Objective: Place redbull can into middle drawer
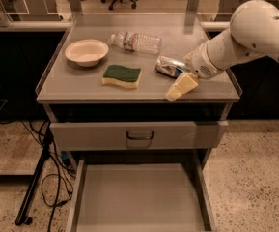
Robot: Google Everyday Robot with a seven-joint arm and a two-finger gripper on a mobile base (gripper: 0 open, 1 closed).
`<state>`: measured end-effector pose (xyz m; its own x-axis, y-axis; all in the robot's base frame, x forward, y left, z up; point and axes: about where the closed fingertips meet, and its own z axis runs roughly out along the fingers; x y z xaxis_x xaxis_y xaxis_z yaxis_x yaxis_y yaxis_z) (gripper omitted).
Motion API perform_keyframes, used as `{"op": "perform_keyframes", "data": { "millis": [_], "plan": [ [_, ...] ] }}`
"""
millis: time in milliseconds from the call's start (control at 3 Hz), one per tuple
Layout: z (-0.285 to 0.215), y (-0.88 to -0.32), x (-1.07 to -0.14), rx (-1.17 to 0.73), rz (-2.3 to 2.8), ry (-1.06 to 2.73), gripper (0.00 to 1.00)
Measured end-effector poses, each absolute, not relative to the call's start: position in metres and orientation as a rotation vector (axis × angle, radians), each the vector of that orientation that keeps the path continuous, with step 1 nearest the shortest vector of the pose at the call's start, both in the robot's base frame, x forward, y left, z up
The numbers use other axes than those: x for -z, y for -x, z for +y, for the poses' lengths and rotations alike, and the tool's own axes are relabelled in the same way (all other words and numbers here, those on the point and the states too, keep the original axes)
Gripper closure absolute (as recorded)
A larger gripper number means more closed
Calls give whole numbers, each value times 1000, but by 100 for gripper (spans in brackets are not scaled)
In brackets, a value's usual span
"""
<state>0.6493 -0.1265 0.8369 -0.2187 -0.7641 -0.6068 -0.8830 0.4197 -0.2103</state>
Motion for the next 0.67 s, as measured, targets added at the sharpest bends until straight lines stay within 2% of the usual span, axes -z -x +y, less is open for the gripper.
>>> {"op": "perform_keyframes", "data": {
  "millis": [667],
  "plan": [
    [-127, -649, -837, -236, 2028, 1389, 65]
  ]
}}
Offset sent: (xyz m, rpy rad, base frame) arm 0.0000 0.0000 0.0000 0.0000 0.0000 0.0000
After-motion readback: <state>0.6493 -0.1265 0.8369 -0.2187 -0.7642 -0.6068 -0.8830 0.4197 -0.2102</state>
